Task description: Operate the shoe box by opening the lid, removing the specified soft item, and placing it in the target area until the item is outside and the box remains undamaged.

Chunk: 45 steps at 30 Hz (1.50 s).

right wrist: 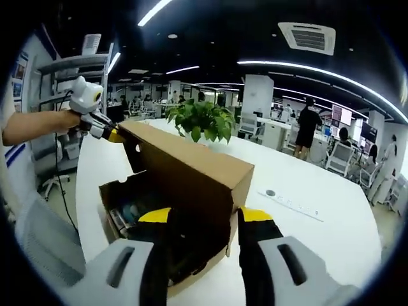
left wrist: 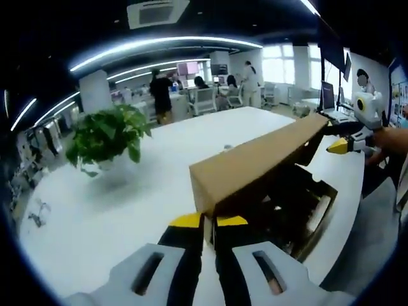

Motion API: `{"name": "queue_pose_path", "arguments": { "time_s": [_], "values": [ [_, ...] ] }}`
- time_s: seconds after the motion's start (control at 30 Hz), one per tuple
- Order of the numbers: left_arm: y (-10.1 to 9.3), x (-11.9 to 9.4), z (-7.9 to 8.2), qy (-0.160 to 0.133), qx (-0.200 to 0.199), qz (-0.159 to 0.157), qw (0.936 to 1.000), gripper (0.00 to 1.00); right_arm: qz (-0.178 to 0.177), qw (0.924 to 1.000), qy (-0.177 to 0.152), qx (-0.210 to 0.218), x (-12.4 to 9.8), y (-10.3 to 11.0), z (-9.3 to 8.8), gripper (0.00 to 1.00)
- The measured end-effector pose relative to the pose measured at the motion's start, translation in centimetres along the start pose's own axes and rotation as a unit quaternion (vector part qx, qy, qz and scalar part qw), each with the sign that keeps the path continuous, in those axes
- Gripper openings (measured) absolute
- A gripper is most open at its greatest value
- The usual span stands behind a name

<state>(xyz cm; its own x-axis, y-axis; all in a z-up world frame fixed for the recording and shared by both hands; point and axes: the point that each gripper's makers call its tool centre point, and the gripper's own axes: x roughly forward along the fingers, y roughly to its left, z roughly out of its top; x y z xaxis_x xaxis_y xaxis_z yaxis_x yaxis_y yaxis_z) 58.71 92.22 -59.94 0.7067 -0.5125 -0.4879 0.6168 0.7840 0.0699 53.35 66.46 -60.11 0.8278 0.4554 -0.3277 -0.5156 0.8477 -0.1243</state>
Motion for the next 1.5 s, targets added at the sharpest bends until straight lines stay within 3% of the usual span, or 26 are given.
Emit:
{"name": "queue_pose_path", "arguments": {
  "time_s": [0.1,0.43,0.8,1.1,1.5],
  "values": [
    [0.4,0.3,0.3,-0.004,-0.011,0.005,0.9999,0.01,-0.006,0.9999,0.0,0.009,0.3,-0.3,-0.1,0.34],
    [0.9,0.8,0.7,-0.014,-0.024,0.003,0.9996,0.01,-0.021,0.999,0.032,0.023,1.0,-0.9,-3.3,0.33],
    [1.8,1.8,1.5,-0.019,-0.033,0.005,0.9993,0.01,-0.052,0.9968,0.061,0.005,2.0,-2.5,-6.2,0.15],
    [2.5,2.7,2.1,-0.024,-0.041,0.004,0.9989,0.0,-0.06,0.9956,0.071,-0.01,3.1,-3.3,-7.4,0.05],
    [3.2,3.9,2.6,-0.03,-0.061,-0.004,0.9977,0.0,-0.06,0.9944,0.087,-0.003,4.4,-3.6,-8.3,0.03]
  ]
}}
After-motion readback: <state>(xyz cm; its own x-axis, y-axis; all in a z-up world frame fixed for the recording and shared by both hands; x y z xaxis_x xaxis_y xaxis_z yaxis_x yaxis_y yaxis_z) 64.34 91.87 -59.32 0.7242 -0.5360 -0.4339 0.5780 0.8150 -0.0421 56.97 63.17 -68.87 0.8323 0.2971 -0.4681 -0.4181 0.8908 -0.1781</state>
